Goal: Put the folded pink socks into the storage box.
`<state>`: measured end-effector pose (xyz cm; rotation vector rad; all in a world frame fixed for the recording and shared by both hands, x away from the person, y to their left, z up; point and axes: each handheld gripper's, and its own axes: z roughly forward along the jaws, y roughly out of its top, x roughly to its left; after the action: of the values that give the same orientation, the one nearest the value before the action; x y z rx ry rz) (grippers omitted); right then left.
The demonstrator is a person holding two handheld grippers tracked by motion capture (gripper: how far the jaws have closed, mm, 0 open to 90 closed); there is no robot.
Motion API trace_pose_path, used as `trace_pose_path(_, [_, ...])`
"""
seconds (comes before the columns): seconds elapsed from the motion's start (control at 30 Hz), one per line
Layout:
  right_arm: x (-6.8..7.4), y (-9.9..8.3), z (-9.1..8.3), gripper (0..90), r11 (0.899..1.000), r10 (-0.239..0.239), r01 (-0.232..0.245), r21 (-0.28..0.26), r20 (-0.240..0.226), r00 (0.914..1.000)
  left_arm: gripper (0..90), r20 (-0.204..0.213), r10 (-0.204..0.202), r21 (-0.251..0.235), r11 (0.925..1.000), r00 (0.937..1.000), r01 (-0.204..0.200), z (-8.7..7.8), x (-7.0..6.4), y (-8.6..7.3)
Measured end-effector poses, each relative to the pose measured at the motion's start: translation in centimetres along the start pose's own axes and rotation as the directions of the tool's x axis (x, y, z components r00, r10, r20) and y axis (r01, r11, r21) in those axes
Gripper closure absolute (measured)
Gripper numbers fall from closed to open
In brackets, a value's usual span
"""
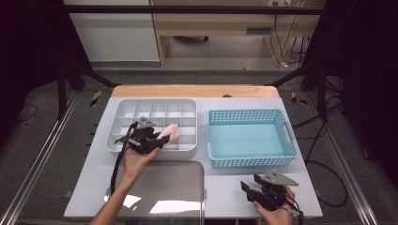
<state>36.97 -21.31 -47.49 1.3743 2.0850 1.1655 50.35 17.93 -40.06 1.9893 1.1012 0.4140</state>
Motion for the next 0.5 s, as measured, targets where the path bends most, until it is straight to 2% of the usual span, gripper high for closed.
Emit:
trace_pose_path(0.1, [0.0, 0.0, 0.0, 40.2, 1.0, -0.004, 0.004, -0.001, -0.002, 1.0, 67.9, 0.015, -0.004, 0.011, 0.9999, 0.9999, 0.004, 0.5, 0.0, -0.1])
trace_pose_path(0.37, [-0.1, 0.0, 0.1, 40.4, 1.0, 0.003, -0.003, 0.001, -0.005, 1.0, 68.0, -0.012, 0.019, 0.07, 0.9974, 0.9997, -0.018, 2.0, -0.1, -0.4])
trace_pose_path(0.5, [-0.1, 0.0, 0.3, 40.6, 1.0, -0.004, 0.004, 0.007, -0.006, 1.0, 68.1, -0.014, 0.016, 0.081, 0.9966, 0.9998, -0.015, 2.2, 0.0, -0.4])
